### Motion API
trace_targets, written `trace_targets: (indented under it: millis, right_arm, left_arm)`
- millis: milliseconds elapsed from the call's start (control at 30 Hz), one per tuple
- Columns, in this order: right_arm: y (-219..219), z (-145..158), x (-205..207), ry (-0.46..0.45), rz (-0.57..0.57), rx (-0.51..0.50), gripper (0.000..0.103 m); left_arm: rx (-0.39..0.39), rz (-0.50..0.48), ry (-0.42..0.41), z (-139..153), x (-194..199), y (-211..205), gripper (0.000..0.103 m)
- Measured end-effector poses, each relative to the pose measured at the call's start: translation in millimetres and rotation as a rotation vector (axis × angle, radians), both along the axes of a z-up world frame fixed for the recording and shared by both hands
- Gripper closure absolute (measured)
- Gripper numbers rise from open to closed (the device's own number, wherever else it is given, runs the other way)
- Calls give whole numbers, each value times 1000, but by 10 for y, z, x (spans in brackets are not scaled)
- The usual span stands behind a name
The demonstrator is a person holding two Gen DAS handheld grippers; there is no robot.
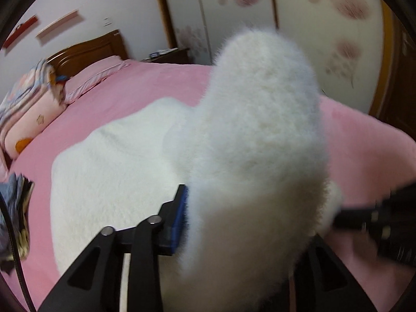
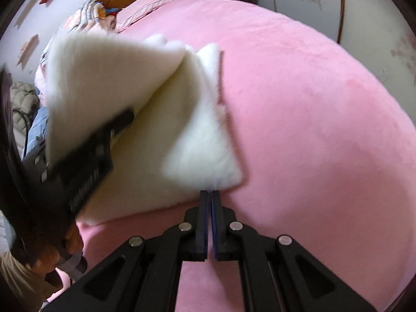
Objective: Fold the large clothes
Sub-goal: 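Grasp and lift the cardigan side with the left gripper while the right gripper holds the fabric, then fold the lifted side over the cardigan with the left gripper and release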
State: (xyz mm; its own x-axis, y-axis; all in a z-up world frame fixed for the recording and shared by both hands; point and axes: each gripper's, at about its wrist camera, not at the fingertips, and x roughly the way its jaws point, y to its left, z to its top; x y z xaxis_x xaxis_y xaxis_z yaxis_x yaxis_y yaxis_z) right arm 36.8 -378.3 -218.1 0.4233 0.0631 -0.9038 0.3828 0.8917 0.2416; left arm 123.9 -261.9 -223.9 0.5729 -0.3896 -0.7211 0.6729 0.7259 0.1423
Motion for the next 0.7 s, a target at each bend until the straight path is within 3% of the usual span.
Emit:
trace_targets:
  millis: [167, 233, 367, 500, 700]
  right_arm:
    - [-106, 301, 41, -11, -12, -20, 96]
    - [-181, 530, 75, -43, -30, -11, 77]
    - [-245, 849, 129, -106, -17, 47, 64]
    - [-159, 994, 301, -103, 33, 118, 43]
    - [76, 1082, 587, -124, 150, 125, 43]
  left_arm:
    - [-89, -54, 127, 265, 34, 162, 34]
    - [-135, -76, 170, 427, -31, 267, 26]
    - [-180, -65, 197, 748, -177, 597, 21]
    - [-196, 76, 227, 902, -85, 1009, 17]
    - [-177, 392, 327, 735, 245, 1614, 17]
